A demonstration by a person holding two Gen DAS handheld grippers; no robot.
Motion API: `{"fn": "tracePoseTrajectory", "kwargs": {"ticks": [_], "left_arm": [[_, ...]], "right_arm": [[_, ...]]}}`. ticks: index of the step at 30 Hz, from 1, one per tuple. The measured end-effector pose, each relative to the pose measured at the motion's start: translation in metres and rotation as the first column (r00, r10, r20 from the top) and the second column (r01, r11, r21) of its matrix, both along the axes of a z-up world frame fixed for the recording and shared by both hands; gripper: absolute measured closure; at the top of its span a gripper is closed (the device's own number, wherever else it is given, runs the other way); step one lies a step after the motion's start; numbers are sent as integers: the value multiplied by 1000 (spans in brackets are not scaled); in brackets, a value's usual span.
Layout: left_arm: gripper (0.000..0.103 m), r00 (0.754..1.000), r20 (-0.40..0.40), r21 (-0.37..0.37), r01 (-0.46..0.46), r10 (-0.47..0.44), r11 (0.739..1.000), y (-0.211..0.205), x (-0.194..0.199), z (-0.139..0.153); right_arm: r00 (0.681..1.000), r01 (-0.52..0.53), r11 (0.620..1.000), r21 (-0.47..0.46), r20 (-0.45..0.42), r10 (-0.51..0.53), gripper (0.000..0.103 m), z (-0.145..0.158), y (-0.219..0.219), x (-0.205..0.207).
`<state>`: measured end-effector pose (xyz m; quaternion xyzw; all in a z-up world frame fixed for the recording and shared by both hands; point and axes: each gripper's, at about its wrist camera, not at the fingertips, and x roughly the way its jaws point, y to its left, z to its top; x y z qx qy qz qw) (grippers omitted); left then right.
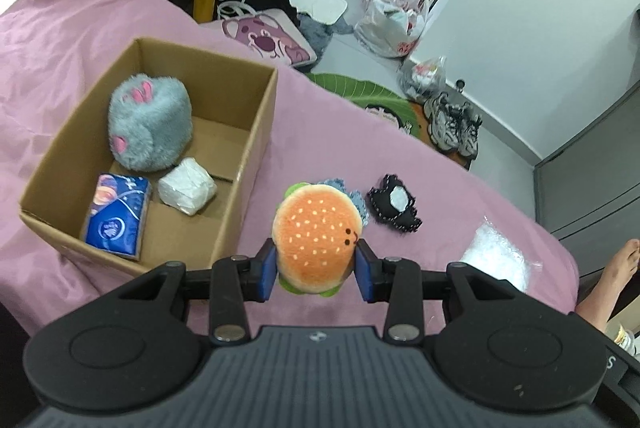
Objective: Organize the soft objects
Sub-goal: 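Lift the burger plush with the left gripper while right gripper grasps the plastic bag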
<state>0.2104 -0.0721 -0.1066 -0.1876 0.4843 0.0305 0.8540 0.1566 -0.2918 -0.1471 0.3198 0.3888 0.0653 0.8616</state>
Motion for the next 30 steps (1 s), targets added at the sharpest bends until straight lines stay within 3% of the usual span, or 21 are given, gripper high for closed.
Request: {"fn": "tracePoseTrajectory", "kwargs": {"ticks": [12,30], "left_arm": [[64,997,77,-5,-15,15,1000,22,-20,38],[64,991,123,1,-43,43,999,67,-39,65]], "right_arm": [[995,-39,999,-27,90,42,77,36,15,-10],[975,-119,990,-80,177,132,77,76,56,-24]]}}
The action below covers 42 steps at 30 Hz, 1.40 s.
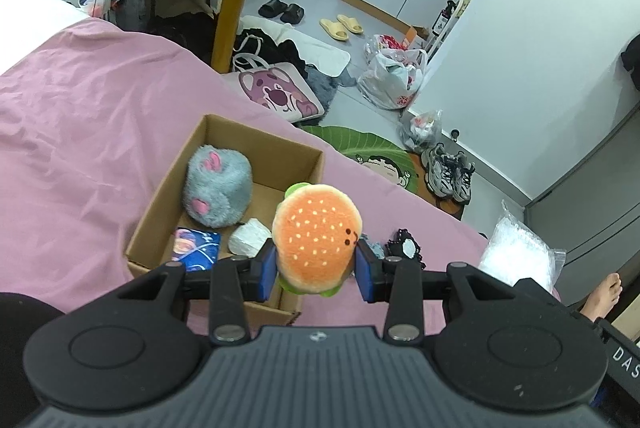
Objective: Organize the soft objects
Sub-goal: 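Lift the burger plush with the left gripper while right gripper grasps the plastic bag, then lower burger plush into box with left gripper while right gripper drops plastic bag in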
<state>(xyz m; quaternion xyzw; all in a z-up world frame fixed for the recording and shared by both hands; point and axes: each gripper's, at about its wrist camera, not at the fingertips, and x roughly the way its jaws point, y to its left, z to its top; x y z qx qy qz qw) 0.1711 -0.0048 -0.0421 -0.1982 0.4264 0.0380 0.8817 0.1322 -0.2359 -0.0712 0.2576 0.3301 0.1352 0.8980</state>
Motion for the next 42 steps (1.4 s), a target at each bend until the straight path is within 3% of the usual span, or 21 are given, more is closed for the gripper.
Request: {"fn": "tracePoseTrajectory", "kwargs": {"ticks": [16,28,42], "left_arm": [[64,998,15,-11,-62,62,998,40,0,4],[64,996,-38,-49,-79,77,996,62,15,-23],[64,989,-145,-128,-55,37,990,65,41,-76]], "right_arm": [[998,-68,998,6,15,68,77,4,30,0],[995,-100,995,-12,-21,100,77,-8,54,11],[990,-116,993,-30,-90,113,77,-29,76,32]]}}
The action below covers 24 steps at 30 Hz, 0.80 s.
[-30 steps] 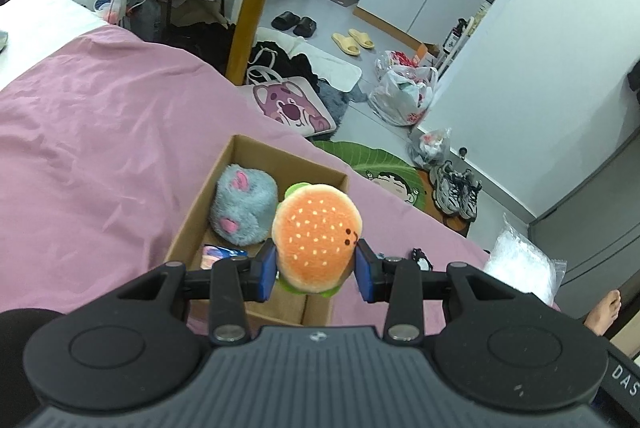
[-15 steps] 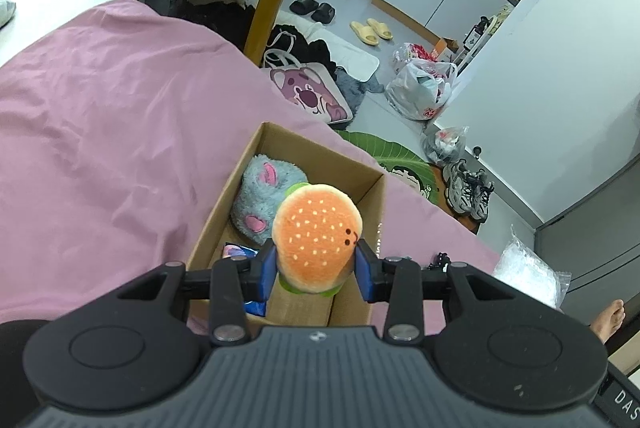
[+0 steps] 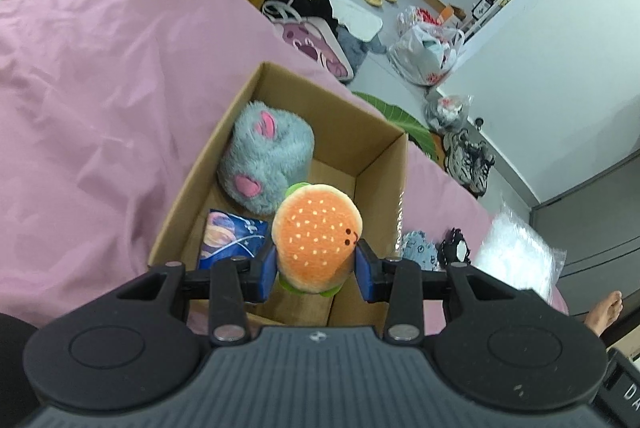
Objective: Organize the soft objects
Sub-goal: 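Lower burger plush into box with left gripper while right gripper drops plastic bag in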
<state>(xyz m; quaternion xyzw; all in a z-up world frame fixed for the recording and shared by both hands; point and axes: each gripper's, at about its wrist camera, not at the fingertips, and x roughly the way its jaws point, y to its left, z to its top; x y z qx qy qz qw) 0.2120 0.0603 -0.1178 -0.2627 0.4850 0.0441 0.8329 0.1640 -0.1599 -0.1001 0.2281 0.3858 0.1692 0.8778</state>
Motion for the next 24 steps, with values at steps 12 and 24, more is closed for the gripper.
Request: {"fn": "tracePoseTrajectory", "kwargs": {"ticks": [12,24], "left_arm": [[44,998,-45,25,38,-37,999,18,22,-12],[43,999,-29,44,36,-35,998,47,34,-2]], "right_arm": [[998,-26,1000,3,-52,26,77,-17,32,31],[996,-62,998,-14,-71,61,69,-26,65,54]]}}
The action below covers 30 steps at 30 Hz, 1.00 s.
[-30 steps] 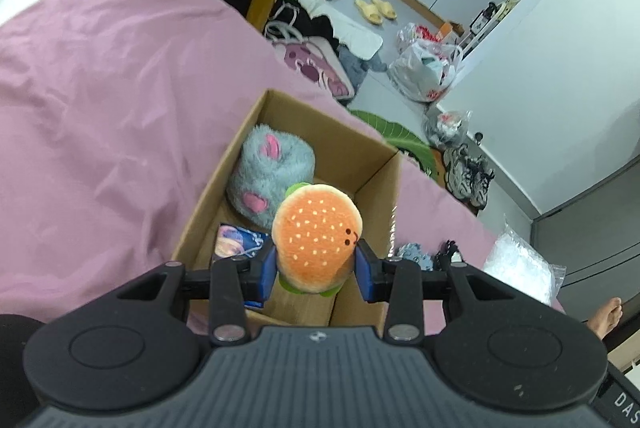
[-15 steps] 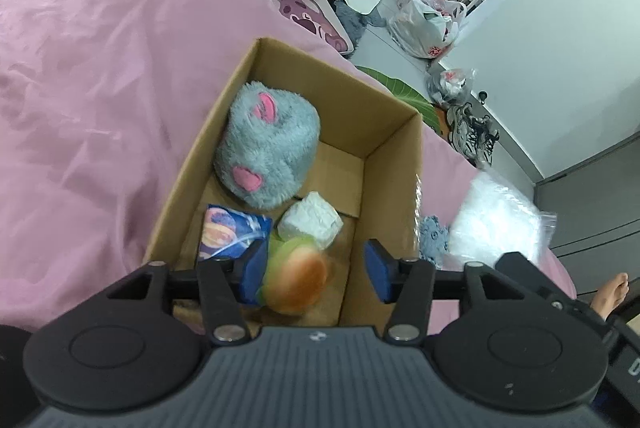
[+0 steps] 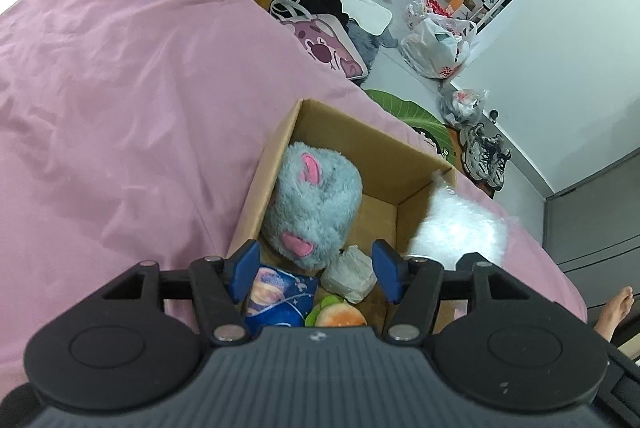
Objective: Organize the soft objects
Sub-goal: 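Lower burger plush into box with left gripper while right gripper drops plastic bag in, then withdraw both open grippers from the box toward the two socks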
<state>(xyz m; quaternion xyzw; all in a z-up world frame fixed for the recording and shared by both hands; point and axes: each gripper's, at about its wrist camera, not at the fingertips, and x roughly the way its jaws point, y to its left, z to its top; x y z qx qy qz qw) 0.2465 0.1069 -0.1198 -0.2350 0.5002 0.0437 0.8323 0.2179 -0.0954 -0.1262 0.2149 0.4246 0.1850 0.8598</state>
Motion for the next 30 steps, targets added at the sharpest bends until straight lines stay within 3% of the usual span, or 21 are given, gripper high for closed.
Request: {"fn": "tracePoseTrajectory", "kwargs": {"ticks": [1,3,9,21,30], "left_arm": [[43,1000,2,9,2,-2,1000,-1,1,1],[40,1000,1,26,7,-7,1000,-2,1,4],[24,999,16,31,33,-34,999,-8,-2,11],[14,998,39,102,45,-49,994,-23,-20,31],[7,997,51,145,58,-66,988,-40,-36,47]], "right_arm": [[1000,12,1000,11,-11,-12,49,0,-1,2],[999,36,999,35,-1,-36,37,1,-6,0],[998,51,997,52,24,-52,37,9,-20,-6],[997,75,997,10,22,-75,36,17,-45,-24],[995,89,996,6,42,-89,20,24,-71,-42]]}}
